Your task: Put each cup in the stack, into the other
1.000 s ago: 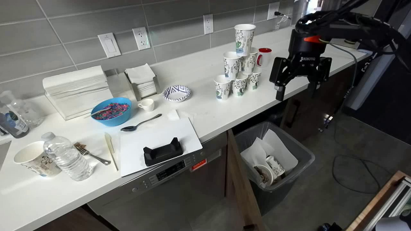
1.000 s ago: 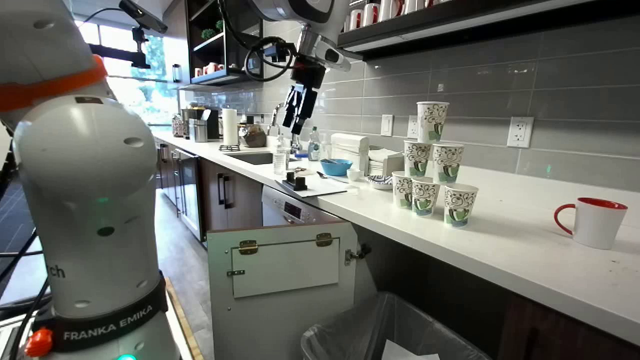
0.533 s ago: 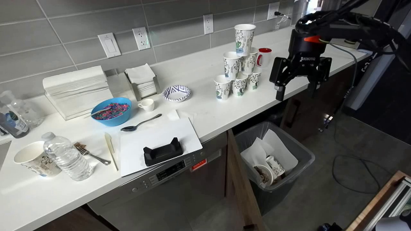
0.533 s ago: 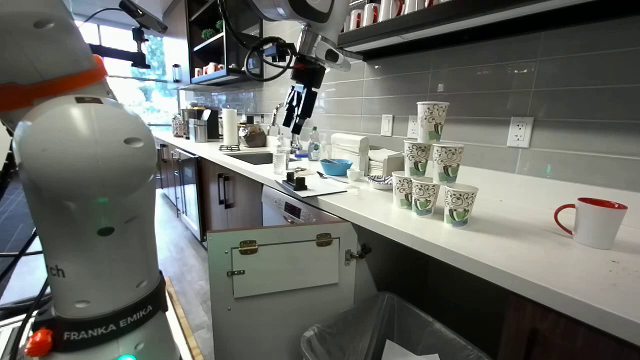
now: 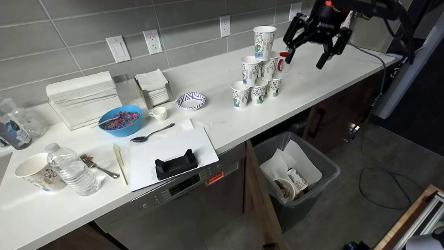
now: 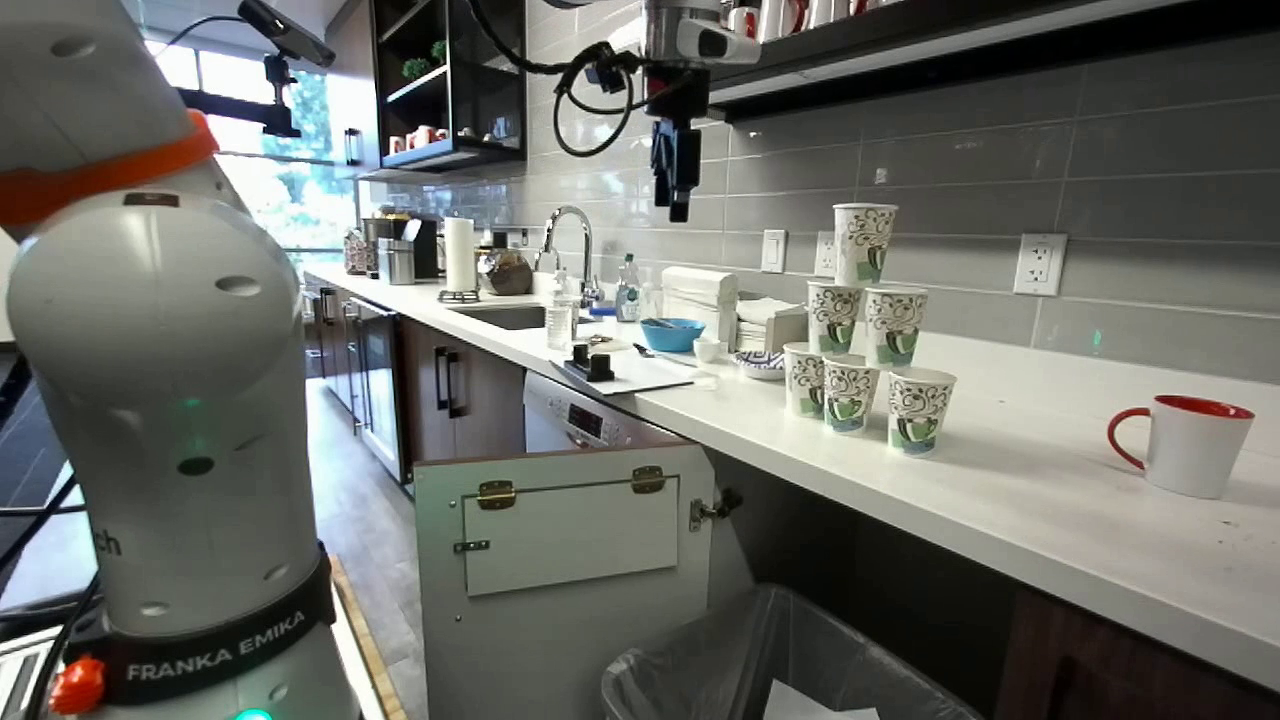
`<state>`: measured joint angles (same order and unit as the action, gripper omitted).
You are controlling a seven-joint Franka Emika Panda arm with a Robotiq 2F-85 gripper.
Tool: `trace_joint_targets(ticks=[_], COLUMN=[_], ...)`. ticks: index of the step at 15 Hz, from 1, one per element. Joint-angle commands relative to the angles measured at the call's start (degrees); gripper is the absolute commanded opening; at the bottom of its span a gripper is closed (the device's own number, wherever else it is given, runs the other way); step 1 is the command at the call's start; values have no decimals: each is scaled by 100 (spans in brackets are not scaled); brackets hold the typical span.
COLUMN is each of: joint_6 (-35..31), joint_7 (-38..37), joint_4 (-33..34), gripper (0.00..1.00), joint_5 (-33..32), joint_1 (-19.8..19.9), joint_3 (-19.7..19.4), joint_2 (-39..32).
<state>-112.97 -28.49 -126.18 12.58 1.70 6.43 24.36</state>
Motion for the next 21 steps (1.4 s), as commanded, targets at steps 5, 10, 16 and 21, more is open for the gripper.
trace_joint_targets(ticks=[5, 10, 16, 21], joint_6=[-527, -511, -605, -682], joint_7=[-391, -337, -211, -34], joint_4=[1310, 2469, 2765, 2879], gripper=[100, 100, 100, 100], joint_5=[-1485, -1759, -1564, -1644], joint_1=[456, 312, 30, 9], joint_3=[91, 48, -116, -136], joint_2=[-667, -1711, -2051, -2102])
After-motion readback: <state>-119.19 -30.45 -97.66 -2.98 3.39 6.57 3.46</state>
